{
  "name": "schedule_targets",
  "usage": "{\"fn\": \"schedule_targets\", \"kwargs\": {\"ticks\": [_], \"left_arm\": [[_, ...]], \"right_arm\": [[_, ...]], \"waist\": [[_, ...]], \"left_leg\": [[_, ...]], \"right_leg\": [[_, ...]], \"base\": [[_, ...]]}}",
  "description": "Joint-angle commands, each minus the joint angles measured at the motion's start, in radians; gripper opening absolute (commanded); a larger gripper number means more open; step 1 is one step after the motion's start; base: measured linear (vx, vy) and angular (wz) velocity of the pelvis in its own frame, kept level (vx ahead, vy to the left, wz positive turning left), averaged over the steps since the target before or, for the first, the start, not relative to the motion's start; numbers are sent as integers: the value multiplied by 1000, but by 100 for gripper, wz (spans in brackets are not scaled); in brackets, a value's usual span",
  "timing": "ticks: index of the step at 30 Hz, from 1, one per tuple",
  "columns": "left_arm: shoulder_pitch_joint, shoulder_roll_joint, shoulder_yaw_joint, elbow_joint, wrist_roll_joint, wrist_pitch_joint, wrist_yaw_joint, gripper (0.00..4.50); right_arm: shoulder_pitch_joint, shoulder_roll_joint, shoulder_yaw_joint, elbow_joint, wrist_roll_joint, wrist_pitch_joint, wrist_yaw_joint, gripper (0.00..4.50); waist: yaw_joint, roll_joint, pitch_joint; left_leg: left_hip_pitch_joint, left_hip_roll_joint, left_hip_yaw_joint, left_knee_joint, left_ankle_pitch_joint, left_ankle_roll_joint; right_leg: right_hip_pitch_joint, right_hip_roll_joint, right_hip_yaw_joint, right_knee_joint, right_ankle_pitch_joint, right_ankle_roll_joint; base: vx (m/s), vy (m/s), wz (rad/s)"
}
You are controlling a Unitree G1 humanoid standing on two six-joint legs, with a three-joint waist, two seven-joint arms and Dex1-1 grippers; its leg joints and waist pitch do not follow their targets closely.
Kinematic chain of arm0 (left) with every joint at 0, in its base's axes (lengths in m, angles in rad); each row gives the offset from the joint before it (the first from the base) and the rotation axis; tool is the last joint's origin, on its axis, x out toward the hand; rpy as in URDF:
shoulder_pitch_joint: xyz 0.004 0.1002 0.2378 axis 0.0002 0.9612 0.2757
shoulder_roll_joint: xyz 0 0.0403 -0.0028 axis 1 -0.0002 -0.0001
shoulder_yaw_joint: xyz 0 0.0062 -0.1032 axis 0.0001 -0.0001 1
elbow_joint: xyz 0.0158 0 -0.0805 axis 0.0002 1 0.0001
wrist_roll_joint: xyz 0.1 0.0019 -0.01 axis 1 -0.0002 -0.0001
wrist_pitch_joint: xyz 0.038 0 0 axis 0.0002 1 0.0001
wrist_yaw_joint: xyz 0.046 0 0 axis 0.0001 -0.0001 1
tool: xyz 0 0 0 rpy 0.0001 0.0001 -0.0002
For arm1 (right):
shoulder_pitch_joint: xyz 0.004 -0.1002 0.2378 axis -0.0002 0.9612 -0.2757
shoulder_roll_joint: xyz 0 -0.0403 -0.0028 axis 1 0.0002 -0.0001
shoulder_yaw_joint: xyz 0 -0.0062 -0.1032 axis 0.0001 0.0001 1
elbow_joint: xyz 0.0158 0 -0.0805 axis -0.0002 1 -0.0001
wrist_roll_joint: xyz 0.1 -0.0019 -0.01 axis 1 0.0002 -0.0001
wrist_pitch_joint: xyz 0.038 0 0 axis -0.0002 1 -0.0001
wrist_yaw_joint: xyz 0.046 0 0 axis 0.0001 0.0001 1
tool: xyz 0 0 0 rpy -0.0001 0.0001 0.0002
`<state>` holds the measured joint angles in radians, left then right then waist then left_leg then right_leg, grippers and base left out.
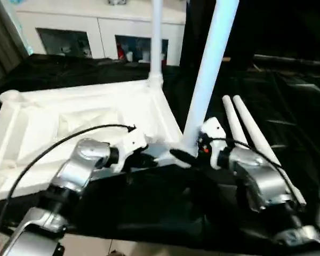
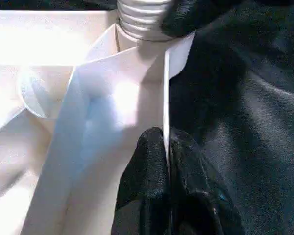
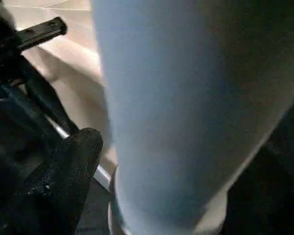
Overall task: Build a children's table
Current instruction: Rotate leg to tighten
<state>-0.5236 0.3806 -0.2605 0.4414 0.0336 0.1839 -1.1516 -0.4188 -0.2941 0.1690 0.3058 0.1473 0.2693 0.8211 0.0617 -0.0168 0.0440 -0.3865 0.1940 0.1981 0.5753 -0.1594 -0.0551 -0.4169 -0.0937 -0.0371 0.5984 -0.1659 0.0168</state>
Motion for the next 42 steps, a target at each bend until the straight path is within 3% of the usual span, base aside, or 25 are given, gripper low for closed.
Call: {"fn": "schedule_targets", "kwargs": {"ticks": [1,3,8,17,24,30,31,37,40,42], "left_arm": [[-3,-27,5,-19,-52,-47,-4,57],[-4,-27,7,-16,-48,-50,-5,63],[-15,-28,2,-7,-41,-58,-8,63],[-29,8,-31,27,-4,-84,-23,63],[-23,31,-30,8,-4,-83,-18,129],[-15,35,-37,13,-10,-67,-28,129],[-15,35,-37,13,-10,-66,-28,103],[-15,34,-34,28,-16,-57,-20,51],[-13,31,-35,25,-21,-51,-23,46],[-11,30,-36,21,-27,-41,-30,9]], "right_arm": [[18,-19,21,-45,7,16,32,428],[32,-31,30,-70,10,28,45,428],[39,-28,27,-89,13,53,46,428],[48,-35,30,-113,12,68,34,428],[57,-37,28,-124,13,75,33,428],[58,-38,30,-128,14,78,34,428],[58,-38,30,-128,14,78,34,428],[58,-38,32,-127,14,79,31,428],[60,-39,33,-125,11,77,30,428],[62,-44,40,-119,1,73,28,428]], "waist": [[-2,-9,-57],[3,-7,-57],[-6,-12,-59],[-4,-7,-63],[-1,-8,-62],[-1,-9,-63],[-1,-8,-63],[-1,-8,-63],[-1,-8,-63],[-1,-10,-63]], "left_leg": [[23,32,-11,-67,-299,21],[25,33,-11,-68,-308,12],[19,31,-16,-71,-310,0],[22,31,-12,-64,-252,17],[25,32,-12,-65,-276,6],[24,31,-12,-63,-255,8],[24,31,-12,-63,-253,9],[24,31,-11,-62,-248,13],[24,31,-12,-62,-250,12],[24,31,-12,-61,-250,11]], "right_leg": [[38,-36,30,-74,-296,-188],[36,-39,30,-78,-321,-179],[41,-37,28,-74,-293,-175],[46,-34,28,-62,-173,-210],[44,-37,29,-65,-213,-210],[46,-35,28,-61,-184,-214],[46,-36,28,-60,-181,-215],[47,-36,28,-59,-173,-221],[47,-36,28,-59,-180,-220],[48,-36,28,-59,-182,-218]], "base": [[0,0,0],[0,0,0],[0,0,0],[0,0,0],[0,0,0],[0,0,0],[0,0,0],[0,0,0],[0,0,0],[0,0,0]]}}
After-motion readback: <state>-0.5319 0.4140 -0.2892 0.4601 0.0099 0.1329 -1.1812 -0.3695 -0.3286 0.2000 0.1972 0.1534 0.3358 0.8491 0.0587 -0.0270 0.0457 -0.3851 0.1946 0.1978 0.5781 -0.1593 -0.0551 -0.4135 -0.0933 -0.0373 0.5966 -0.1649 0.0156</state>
